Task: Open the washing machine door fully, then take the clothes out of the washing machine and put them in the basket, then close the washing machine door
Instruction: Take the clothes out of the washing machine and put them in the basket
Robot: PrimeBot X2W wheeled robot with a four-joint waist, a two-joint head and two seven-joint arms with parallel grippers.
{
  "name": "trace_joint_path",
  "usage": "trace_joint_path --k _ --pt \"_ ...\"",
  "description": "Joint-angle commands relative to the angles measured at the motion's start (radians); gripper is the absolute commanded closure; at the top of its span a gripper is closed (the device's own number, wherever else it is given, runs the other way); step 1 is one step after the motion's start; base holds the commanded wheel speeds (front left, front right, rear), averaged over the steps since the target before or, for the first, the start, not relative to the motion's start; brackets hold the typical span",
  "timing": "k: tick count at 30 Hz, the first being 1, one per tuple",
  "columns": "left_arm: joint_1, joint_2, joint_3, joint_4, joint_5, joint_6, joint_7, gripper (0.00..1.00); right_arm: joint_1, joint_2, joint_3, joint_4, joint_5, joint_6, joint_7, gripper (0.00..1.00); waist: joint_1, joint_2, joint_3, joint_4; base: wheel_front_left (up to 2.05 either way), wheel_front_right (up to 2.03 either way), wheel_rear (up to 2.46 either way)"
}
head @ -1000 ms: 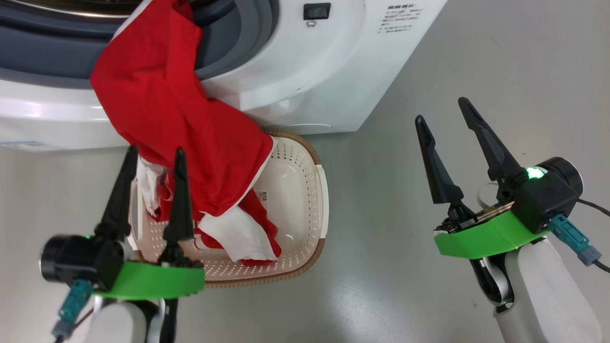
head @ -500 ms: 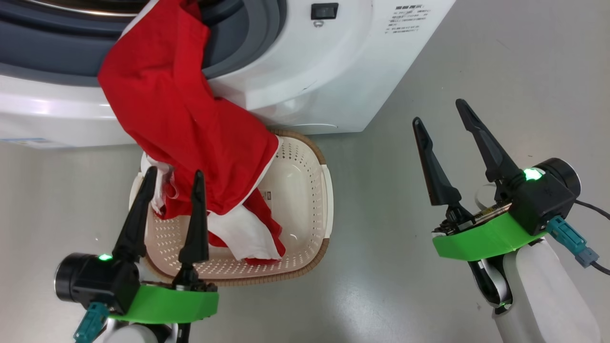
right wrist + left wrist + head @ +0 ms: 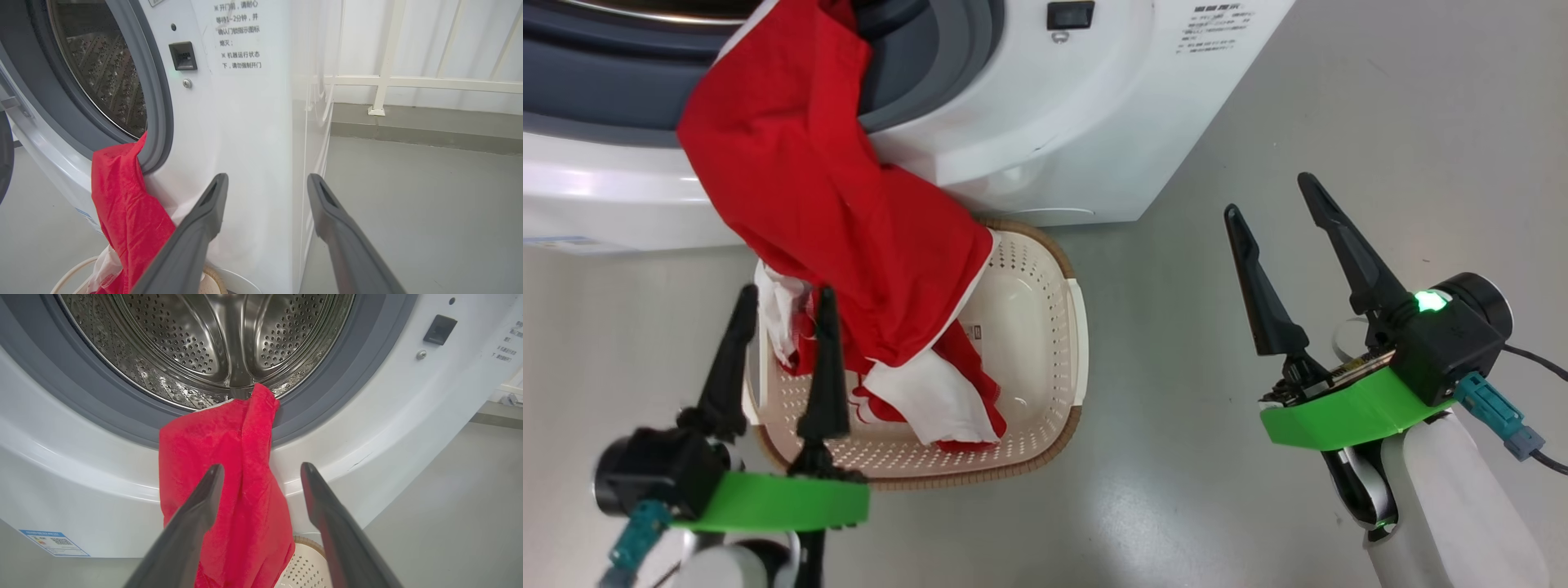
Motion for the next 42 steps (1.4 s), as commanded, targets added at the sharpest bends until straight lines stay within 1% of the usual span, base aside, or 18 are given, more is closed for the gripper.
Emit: trace_joint_path --k 1,5,8,11,17,19,28,32,38,42 --pt "-0.021 0.019 0.037 -0.018 -0.006 -0.004 0.003 0.0 0.012 0.006 0.024 -0.027 0.007 0.006 -0.006 0.0 0.0 -0.0001 0.001 -0.001 0.0 0.0 0.0" --pt "-0.096 0.043 0.06 0.018 -0.034 -0.017 0.03 0.0 0.013 0.006 0.024 -0.028 0.006 0.006 -0.006 0.0 0.0 -0.0001 0.003 -0.004 0.0 0.0 0.0" --pt "-0.165 0.059 0.081 0.045 -0.053 -0.016 0.054 0.0 0.012 0.006 0.023 -0.026 0.007 0.006 -0.006 0.0 0.0 -0.0001 0.004 -0.006 0.0 0.0 0.0" --pt "-0.235 0.073 0.089 0.093 -0.075 -0.023 0.101 0.0 0.011 0.006 0.026 -0.024 0.008 0.006 -0.006 0.0 0.0 -0.0001 0.005 -0.009 0.0 0.0 0.0" --pt "-0.369 0.101 0.062 0.182 -0.088 -0.05 0.201 0.0 0.005 0.006 0.029 -0.019 0.008 0.006 -0.006 0.0 0.0 -0.0001 0.013 -0.018 0.0 0.0 0.0" --pt "-0.417 0.129 0.041 0.214 -0.061 -0.058 0.23 0.0 0.004 0.006 0.03 -0.016 0.006 0.006 -0.006 0.0 0.0 -0.0001 0.015 -0.021 0.0 0.0 0.0" --pt "-0.592 0.153 0.009 0.359 -0.085 -0.095 0.369 0.0 0.0 0.006 0.052 -0.005 -0.002 0.006 -0.006 0.0 0.0 -0.0001 0.015 -0.039 0.0 0.0 0.0" --pt "-0.645 0.164 -0.001 0.429 -0.112 -0.116 0.455 0.0 -0.004 0.006 0.06 -0.003 0.0 0.006 -0.006 0.0 0.0 -0.0001 0.022 -0.05 0.0 0.0 0.0" --pt "-0.701 0.181 -0.015 0.493 -0.117 -0.125 0.512 0.0 -0.014 0.006 0.065 0.004 0.006 0.006 -0.006 0.0 0.0 -0.0001 0.032 -0.062 0.0 0.0 0.0" --pt "-0.733 0.193 -0.028 0.539 -0.106 -0.117 0.544 0.0 -0.023 0.006 0.066 0.006 0.012 0.006 -0.006 0.0 0.0 -0.0001 0.035 -0.073 0.0 0.0 0.0"
